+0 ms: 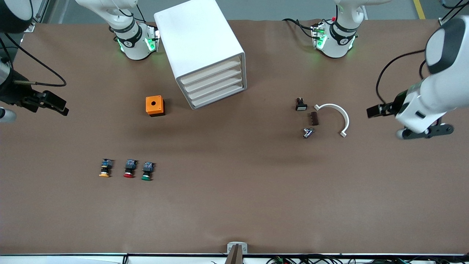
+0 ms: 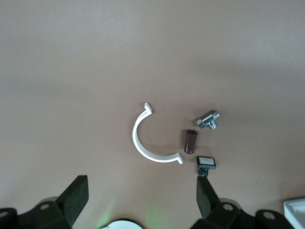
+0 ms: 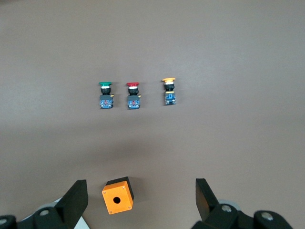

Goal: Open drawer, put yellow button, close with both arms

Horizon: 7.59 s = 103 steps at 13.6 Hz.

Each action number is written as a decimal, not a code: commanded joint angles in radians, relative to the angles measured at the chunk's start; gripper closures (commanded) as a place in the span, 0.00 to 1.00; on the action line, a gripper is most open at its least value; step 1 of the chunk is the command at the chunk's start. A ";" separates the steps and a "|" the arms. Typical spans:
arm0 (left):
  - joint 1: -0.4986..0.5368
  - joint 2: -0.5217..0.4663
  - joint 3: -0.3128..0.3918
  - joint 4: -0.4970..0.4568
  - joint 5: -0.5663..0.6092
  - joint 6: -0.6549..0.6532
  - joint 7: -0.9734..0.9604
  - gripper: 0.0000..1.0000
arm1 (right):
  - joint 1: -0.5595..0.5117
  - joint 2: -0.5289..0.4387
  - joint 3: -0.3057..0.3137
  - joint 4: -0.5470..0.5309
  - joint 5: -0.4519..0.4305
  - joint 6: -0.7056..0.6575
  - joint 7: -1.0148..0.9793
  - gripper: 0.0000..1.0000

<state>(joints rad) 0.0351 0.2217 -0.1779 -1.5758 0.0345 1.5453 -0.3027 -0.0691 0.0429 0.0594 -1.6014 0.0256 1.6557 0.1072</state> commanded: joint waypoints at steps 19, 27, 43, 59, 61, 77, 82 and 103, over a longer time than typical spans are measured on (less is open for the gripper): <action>-0.372 0.510 -0.002 0.197 -0.278 0.203 -1.287 0.00 | -0.057 0.351 0.002 -0.181 0.023 0.418 -0.066 0.00; -0.443 0.509 0.000 0.195 -0.750 0.220 -1.598 0.00 | -0.058 0.420 0.003 -0.304 0.028 0.593 -0.064 0.00; -0.515 0.573 -0.002 0.184 -1.027 -0.060 -2.006 0.07 | -0.109 0.581 0.002 -0.262 0.027 0.770 -0.158 0.12; -0.646 0.597 -0.003 0.183 -1.076 -0.111 -2.185 0.35 | -0.110 0.578 0.002 -0.213 0.027 0.724 -0.162 0.97; -0.649 0.597 -0.002 0.183 -1.076 -0.114 -2.182 0.53 | -0.101 0.572 0.004 -0.178 0.030 0.650 -0.159 1.00; -0.451 0.590 0.014 0.247 -0.929 -0.113 -2.113 0.92 | 0.090 0.372 0.014 -0.061 0.141 0.150 0.320 1.00; -0.422 0.596 0.012 0.263 -0.935 -0.082 -2.030 0.56 | 0.218 0.255 0.014 -0.063 0.243 0.050 0.631 1.00; -0.346 0.529 0.417 0.327 -0.514 -0.077 -1.267 0.01 | 0.801 0.225 0.010 -0.146 0.165 0.404 1.732 0.94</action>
<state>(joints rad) -0.2878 0.7853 0.2115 -1.2473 -0.5411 1.4515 -1.6606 0.7120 0.2593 0.0815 -1.7433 0.2299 2.0467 1.7902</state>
